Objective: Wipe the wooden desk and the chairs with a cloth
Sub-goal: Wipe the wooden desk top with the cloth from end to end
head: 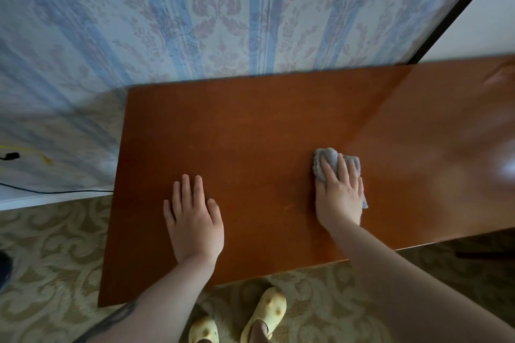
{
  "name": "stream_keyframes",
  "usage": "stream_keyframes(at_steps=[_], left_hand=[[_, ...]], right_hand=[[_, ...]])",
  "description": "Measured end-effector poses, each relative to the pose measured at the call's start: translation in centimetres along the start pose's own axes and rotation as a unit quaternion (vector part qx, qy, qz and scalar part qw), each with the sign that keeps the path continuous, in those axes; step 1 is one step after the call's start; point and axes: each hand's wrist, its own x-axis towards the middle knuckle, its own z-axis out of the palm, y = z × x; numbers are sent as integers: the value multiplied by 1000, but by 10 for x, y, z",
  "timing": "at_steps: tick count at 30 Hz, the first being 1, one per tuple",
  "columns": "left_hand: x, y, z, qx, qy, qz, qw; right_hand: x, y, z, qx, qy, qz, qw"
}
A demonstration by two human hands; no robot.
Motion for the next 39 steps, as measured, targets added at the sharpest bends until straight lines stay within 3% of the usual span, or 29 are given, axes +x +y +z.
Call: stream_keyframes(at_steps=[2, 4, 6, 9, 10, 11, 14, 15, 17, 19, 22, 24, 25, 27, 29, 31, 32, 34, 37, 39], left_hand=[[-1, 1, 0, 2, -2, 0, 1000], [1, 1, -1, -21, 1, -5, 1000], [3, -1, -1, -74, 11, -17, 997], [2, -6, 1, -129, 37, -13, 991], [2, -7, 2, -141, 43, -10, 989], [2, -6, 2, -151, 47, -9, 987], [2, -5, 4, -164, 59, -13, 985], [2, -4, 2, -172, 60, -16, 983], [2, -2, -5, -224, 50, -28, 973], [3, -6, -14, -297, 11, -47, 954], [-3, -29, -21, -362, -81, -26, 928], [-8, -40, -23, -355, -113, 4, 928], [-9, -42, -24, -358, -116, 9, 926], [-12, -38, -26, -395, -95, -8, 914], [-13, -34, -28, -438, -54, -42, 896], [-14, -37, -26, -428, -1, -46, 903], [-14, -39, -25, -416, 8, -42, 908], [-10, -45, -26, -405, -6, -45, 913], [-2, -56, -26, -349, -40, -29, 936], [1, -66, -25, -256, -44, 28, 965]], right_hand=[[-15, -50, 17, 10, -16, -42, 999], [-58, -81, 39, -9, -40, -196, 980], [-89, -70, 43, -49, -66, -337, 938], [-64, -11, 24, -151, -103, -494, 850], [-49, 3, 18, -168, -99, -498, 845], [-35, 7, 14, -164, -101, -458, 868], [-20, -47, 24, -58, -62, -224, 971], [-25, -75, 30, -31, -58, -159, 985], [-47, -116, 42, -12, -77, -154, 985], [-78, -122, 52, -29, -91, -293, 951], [-108, -73, 46, -102, -115, -513, 845], [-85, -32, 37, -169, -123, -602, 771], [-65, -19, 34, -190, -95, -606, 767], [-34, -27, 34, -174, -42, -498, 848], [-33, -71, 48, -94, -27, -311, 945], [-59, -119, 66, -36, -18, -215, 976], [-77, -134, 74, -25, -15, -238, 971], [-113, -138, 81, -35, -41, -376, 925], [-126, -95, 62, -109, -89, -555, 820], [-96, -65, 49, -183, -103, -614, 761]])
